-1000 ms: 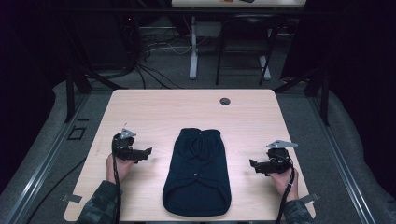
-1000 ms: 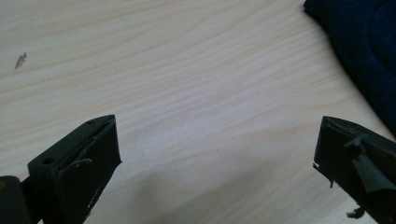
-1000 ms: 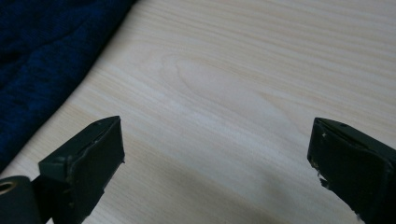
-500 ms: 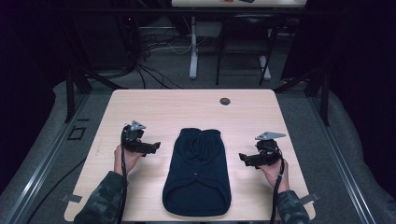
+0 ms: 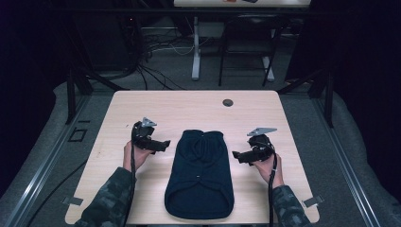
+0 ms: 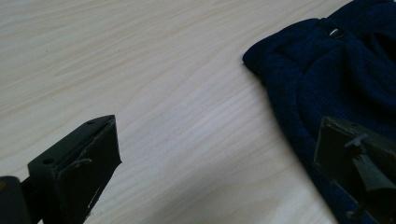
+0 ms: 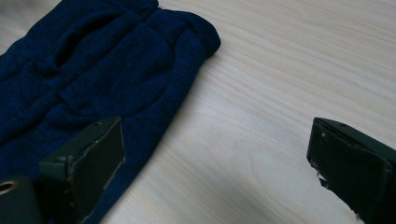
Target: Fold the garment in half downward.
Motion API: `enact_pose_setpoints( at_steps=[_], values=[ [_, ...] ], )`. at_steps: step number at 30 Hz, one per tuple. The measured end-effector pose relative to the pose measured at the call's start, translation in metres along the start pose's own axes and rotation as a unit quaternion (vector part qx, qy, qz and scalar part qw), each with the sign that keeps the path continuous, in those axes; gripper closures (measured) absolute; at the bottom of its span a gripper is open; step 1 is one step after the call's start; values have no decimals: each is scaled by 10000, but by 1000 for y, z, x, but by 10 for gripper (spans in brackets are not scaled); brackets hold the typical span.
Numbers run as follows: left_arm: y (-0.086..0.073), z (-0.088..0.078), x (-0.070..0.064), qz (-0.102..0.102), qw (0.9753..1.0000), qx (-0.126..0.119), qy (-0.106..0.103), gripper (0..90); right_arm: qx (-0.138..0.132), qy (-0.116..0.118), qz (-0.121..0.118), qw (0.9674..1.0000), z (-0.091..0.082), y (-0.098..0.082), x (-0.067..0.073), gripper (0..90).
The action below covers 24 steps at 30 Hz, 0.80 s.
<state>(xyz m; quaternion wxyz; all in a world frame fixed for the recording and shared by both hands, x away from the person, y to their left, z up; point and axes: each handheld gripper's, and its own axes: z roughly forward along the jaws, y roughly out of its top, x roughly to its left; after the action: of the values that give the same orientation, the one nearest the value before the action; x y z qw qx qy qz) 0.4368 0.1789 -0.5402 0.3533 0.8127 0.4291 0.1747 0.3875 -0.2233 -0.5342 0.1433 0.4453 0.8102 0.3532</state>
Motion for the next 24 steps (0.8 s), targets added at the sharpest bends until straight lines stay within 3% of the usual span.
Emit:
enact_pose_setpoints(
  at_steps=[13, 24],
  values=[
    [20, 21, -10, 84, 9997, 145, -165, 2, 157, 191, -13, 9997, 23, 19, 4, 40],
    [39, 53, -26, 146, 9990, 320, -258, 5, 312, 307, 48, 9990, 49, 37, 4, 55]
  ],
)
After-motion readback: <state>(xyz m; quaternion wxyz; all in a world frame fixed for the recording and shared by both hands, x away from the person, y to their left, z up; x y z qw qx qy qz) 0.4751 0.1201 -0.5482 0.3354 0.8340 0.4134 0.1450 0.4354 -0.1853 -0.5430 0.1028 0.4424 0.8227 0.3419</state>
